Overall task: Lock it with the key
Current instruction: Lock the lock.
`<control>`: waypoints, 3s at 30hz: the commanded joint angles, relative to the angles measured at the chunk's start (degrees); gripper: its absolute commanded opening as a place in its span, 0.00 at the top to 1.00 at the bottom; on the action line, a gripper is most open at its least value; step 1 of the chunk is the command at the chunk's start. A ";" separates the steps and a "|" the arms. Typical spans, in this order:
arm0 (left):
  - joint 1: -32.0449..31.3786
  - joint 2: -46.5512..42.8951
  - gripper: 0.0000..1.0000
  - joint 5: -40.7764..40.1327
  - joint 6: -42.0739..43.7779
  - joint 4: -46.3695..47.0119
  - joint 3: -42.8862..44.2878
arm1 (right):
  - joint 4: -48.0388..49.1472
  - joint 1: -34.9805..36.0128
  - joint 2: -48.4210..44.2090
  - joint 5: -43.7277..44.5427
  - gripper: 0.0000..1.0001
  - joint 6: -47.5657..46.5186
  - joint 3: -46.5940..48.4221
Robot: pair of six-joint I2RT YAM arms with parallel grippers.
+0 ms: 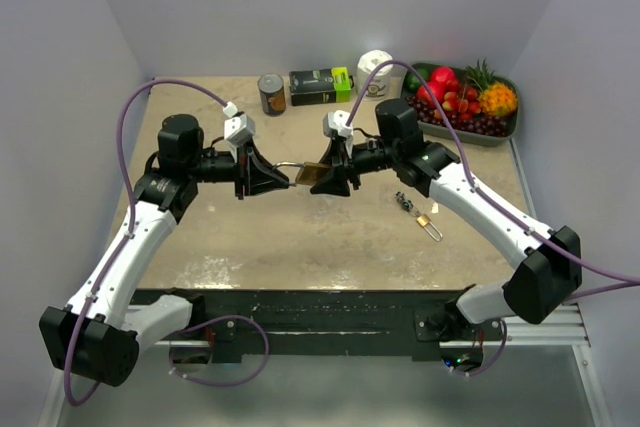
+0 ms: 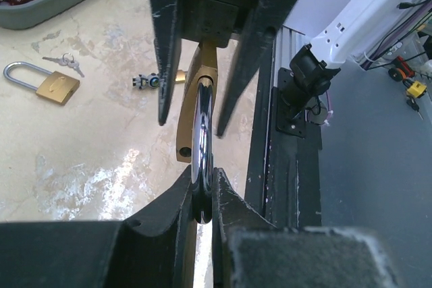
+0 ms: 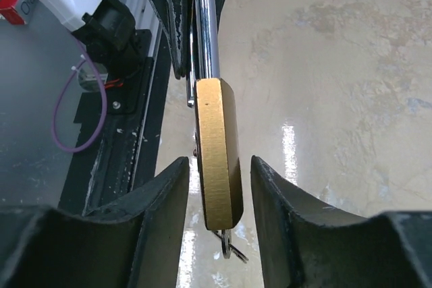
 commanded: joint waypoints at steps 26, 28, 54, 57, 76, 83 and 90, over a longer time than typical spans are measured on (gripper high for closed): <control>0.20 -2.02 1.00 0.25 11.98 -0.56 3.07 | 5.61 1.23 -0.31 -6.08 1.00 7.72 3.31; -0.15 -2.02 1.00 0.60 10.49 1.55 2.36 | 7.02 1.84 0.04 -5.82 1.00 8.25 3.14; -7.01 0.53 1.00 0.95 0.99 11.75 -6.34 | 22.40 6.15 1.10 0.09 1.00 12.82 2.43; -7.71 1.06 1.00 0.86 1.16 13.15 -7.48 | 23.28 6.94 1.71 -1.94 1.00 13.70 2.79; -12.90 4.84 1.00 1.22 -2.70 24.84 -9.51 | 34.44 12.57 3.12 -2.92 1.00 21.61 3.75; -13.43 4.14 1.00 0.78 -4.64 27.31 -10.21 | 34.54 13.18 4.35 -4.41 1.00 21.97 4.02; -9.92 1.24 1.00 -0.19 -0.68 19.50 -10.21 | 18.99 12.22 2.42 -3.36 1.00 11.43 5.51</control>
